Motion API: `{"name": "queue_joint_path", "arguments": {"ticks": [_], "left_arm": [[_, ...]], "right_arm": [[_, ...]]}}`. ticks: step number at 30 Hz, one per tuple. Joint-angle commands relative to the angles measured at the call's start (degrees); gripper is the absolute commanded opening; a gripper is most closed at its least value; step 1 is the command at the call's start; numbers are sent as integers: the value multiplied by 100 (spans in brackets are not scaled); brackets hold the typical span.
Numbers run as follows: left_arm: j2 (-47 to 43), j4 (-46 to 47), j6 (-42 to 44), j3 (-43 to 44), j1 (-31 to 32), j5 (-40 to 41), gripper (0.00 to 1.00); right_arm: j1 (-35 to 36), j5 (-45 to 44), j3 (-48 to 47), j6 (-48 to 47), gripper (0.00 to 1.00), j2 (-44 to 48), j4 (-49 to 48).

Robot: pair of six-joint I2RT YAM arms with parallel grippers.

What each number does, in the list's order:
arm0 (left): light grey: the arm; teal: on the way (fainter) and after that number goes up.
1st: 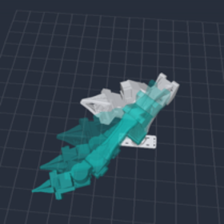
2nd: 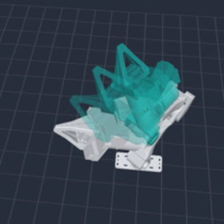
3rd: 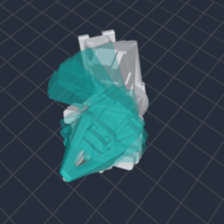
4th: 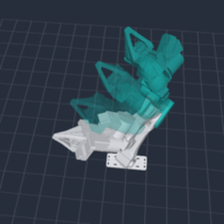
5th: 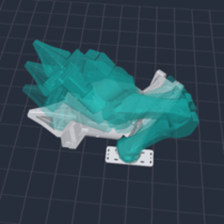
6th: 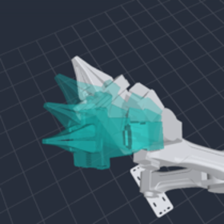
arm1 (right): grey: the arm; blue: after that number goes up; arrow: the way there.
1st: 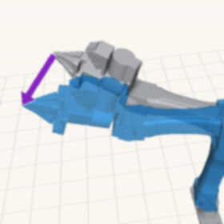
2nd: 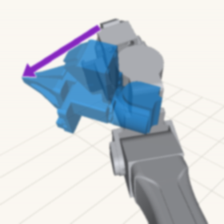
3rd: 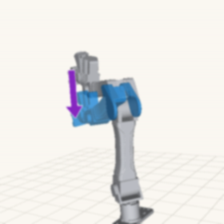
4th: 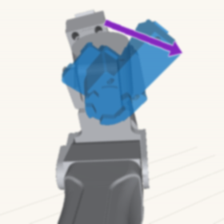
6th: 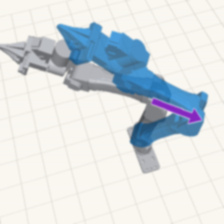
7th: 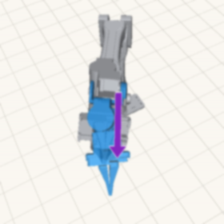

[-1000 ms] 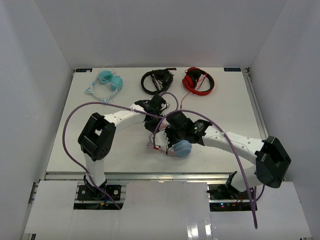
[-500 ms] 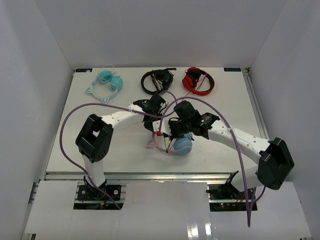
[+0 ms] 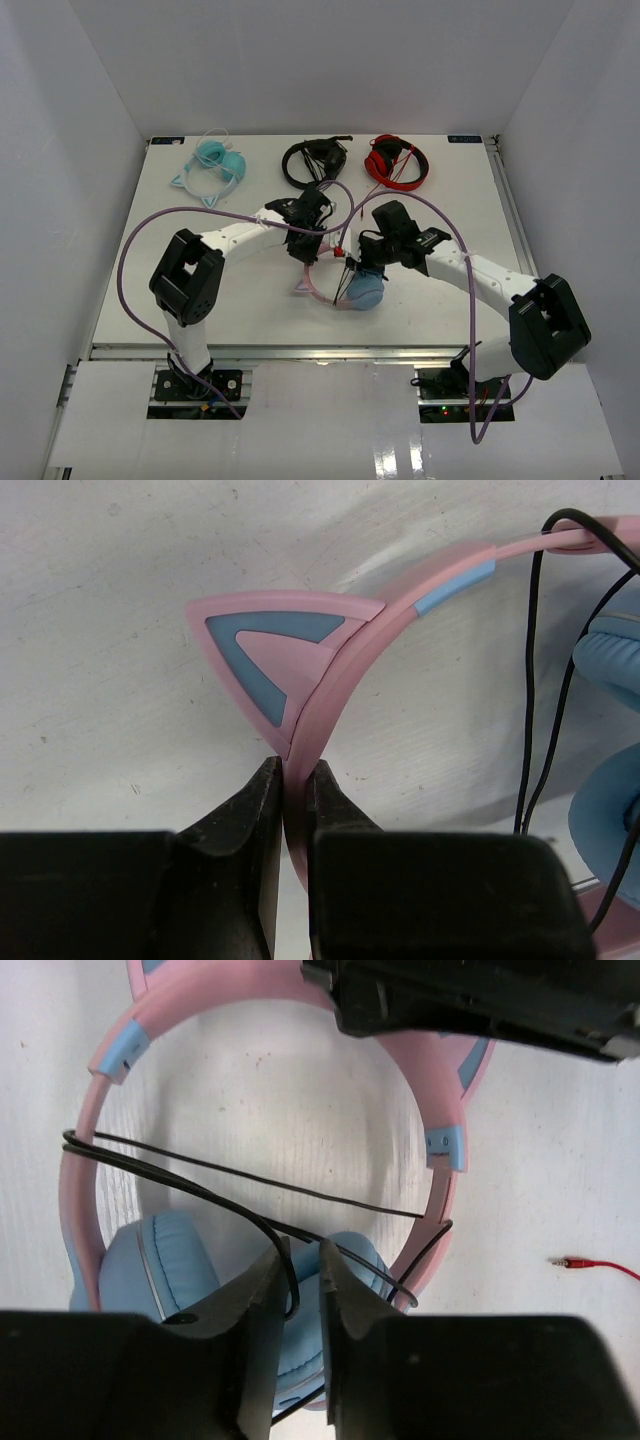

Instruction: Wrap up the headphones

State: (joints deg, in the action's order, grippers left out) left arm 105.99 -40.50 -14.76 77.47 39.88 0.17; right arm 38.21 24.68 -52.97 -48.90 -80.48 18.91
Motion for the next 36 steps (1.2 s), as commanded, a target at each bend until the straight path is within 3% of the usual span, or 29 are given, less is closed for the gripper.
{"name": "queue_joint_path", "arguments": {"ticks": [1,3,14,17,23,28,31,36], "left_arm": [[-653,93,-132,67,2,-121,0],[-679,76,-132,75,-8,-104,0],[-632,65,-317,102,-306,135,0],[-580,95,-317,154,-323,53,0],[-486,127,-443,293,-404,242,0],[-195,281,-926,449,-692,627,0],[42,441,-1263,539,-709,845,0],[413,617,-1574,753,-709,1179,19]], "right_arm": [[-240,437,-35,335,33,41,-422],[-297,476,-92,466,48,42,-414],[-1028,1065,-527,962,96,609,-207],[-1176,1101,-574,1032,90,735,-133],[-1810,1454,-509,1551,90,1064,-223],[-2970,1266,624,2514,90,1975,-1205],[-3505,1488,1356,2552,90,2495,-1428],[-3886,1777,2000,2688,90,3142,-1542]]}}
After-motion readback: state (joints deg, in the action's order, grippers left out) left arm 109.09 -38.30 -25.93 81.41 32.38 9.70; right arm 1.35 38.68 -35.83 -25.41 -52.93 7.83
